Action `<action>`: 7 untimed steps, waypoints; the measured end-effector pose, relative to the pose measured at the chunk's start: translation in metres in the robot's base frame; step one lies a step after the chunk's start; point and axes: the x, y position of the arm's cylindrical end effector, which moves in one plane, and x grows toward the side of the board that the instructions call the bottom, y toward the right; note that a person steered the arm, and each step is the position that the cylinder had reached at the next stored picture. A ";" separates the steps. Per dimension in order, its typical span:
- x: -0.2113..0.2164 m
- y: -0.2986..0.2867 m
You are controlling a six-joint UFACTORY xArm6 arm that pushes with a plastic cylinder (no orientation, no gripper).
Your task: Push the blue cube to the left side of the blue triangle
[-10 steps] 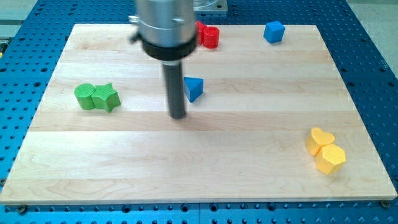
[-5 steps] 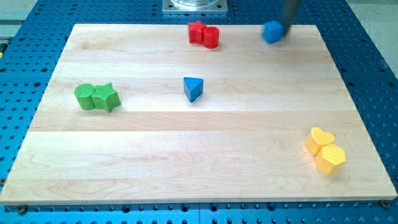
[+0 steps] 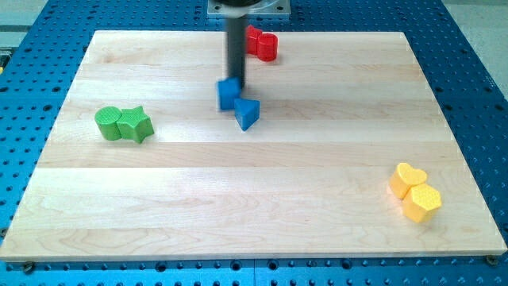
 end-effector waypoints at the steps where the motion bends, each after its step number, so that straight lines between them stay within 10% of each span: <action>1: -0.027 0.004; 4: 0.055 -0.091; 7: 0.073 -0.039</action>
